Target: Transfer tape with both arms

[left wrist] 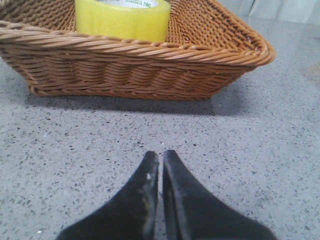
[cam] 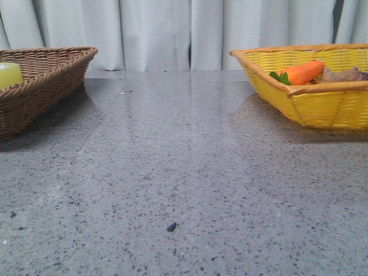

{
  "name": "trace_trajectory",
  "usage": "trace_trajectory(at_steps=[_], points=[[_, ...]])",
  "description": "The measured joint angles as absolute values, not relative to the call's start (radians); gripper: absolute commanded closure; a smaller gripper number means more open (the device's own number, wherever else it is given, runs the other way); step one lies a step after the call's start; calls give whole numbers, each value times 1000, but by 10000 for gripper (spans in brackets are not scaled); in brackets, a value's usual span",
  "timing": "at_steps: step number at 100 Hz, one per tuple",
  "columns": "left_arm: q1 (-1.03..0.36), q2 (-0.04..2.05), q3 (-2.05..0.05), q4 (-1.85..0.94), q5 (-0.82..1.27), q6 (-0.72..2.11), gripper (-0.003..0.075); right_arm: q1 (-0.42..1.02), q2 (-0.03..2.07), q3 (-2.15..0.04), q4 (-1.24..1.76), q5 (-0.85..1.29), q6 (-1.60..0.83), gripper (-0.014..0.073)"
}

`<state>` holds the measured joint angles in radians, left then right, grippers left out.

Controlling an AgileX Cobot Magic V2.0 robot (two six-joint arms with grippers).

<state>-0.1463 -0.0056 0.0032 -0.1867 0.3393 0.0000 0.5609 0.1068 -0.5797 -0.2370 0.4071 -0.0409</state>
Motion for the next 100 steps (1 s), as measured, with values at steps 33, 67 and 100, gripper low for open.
trace_trajectory(at_steps=[33,67,100], points=[[-146,-6,3,-188,339,0,741,512,99,-510,-254,399,-39,652],[-146,-6,3,-188,339,0,741,119,93,-88,-83,120,31,652],[-146,-6,3,-191,339,0,741,18,50,12,-66,170,33,652]])
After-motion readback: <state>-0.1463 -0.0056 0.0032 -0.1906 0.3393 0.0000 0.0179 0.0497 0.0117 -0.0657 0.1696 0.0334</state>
